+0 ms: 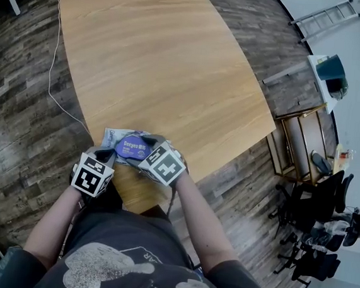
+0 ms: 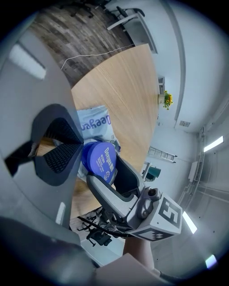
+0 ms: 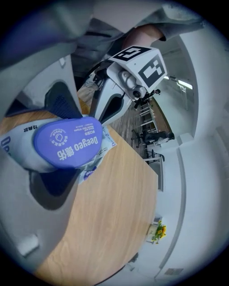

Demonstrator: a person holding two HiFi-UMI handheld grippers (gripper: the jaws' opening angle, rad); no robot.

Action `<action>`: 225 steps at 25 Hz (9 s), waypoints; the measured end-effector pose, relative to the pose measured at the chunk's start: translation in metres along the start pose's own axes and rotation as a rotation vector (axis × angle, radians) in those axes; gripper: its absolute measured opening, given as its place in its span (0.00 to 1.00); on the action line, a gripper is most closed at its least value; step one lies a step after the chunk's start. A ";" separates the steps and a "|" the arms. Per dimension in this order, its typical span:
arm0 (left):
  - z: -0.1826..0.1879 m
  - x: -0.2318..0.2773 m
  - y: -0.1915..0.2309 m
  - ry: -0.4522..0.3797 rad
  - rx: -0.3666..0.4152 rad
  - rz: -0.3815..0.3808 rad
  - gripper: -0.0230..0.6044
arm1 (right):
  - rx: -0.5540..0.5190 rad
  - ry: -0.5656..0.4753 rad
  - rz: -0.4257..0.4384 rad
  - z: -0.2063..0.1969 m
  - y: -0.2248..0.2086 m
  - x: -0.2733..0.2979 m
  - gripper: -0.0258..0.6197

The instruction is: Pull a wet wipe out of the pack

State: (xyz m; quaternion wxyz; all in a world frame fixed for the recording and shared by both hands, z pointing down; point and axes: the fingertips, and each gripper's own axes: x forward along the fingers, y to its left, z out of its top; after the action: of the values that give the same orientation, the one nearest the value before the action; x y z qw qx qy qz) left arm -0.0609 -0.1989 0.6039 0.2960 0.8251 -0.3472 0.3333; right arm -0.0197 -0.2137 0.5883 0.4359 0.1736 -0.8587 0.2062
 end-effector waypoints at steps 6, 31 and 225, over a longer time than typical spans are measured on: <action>0.000 0.001 0.003 -0.014 -0.011 0.012 0.07 | 0.002 -0.012 0.034 0.004 0.000 -0.003 0.57; -0.001 -0.004 0.002 -0.065 -0.075 0.037 0.07 | 0.059 -0.201 -0.264 0.037 -0.073 -0.038 0.26; -0.066 -0.156 -0.204 -0.587 -0.141 0.438 0.07 | 0.196 -0.545 -0.308 -0.181 0.138 -0.226 0.04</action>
State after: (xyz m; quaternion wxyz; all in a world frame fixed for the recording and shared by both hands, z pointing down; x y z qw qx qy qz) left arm -0.0100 0.0264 0.4733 0.1618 0.7691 -0.6079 0.1133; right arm 0.1636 0.0231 0.4716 0.1975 0.3913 -0.8834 0.1658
